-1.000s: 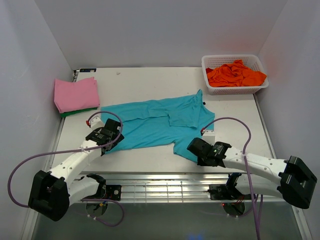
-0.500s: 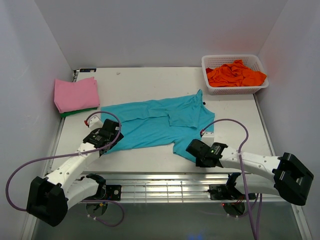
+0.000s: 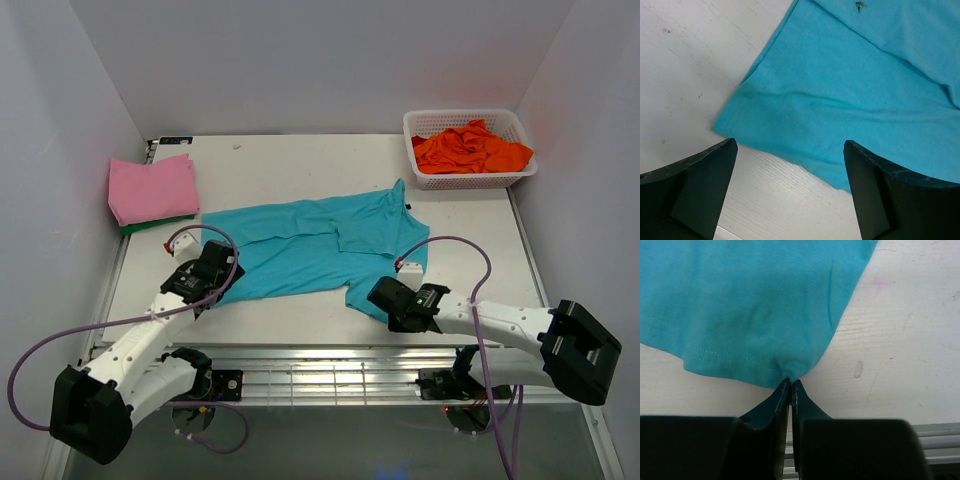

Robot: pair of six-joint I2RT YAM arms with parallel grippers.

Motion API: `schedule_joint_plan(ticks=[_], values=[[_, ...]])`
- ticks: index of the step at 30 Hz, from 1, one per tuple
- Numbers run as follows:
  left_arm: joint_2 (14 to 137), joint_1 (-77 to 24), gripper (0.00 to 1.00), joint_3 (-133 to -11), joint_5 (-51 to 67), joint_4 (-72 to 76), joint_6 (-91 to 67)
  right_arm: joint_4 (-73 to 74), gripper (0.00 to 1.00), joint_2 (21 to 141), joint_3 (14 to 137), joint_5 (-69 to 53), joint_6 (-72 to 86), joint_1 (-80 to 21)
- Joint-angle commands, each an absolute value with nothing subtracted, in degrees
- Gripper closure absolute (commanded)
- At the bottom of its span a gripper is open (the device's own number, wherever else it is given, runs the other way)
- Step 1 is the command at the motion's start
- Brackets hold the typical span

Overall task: Fold and stack the t-shirts
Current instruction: Fold the tshirt

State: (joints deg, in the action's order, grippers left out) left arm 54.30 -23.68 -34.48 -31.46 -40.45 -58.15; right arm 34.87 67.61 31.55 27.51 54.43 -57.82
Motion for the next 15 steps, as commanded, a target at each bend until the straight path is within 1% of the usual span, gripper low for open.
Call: schedule_joint_plan(ticks=[1, 4, 8, 15], values=[[55.01, -23.29, 0.02, -34.01, -33.84, -40.60, -58.97, 43.83, 0.92, 68.99, 34.35, 31.11, 54.58, -57.92], [57.56, -23.29, 0.02, -33.93, -34.63, -42.27, -60.73, 47.71, 0.92, 68.99, 38.66, 34.09, 53.71, -57.92], [59.50, -23.29, 0.02, -34.80, -35.95, -43.42, -61.70, 48.34, 0.92, 69.34, 43.23, 36.30, 50.72, -57.83], [66.88, -23.29, 0.02, -37.09, -37.44, -46.49, -63.37, 48.25, 0.92, 69.53, 46.14, 37.70, 47.46, -57.83]])
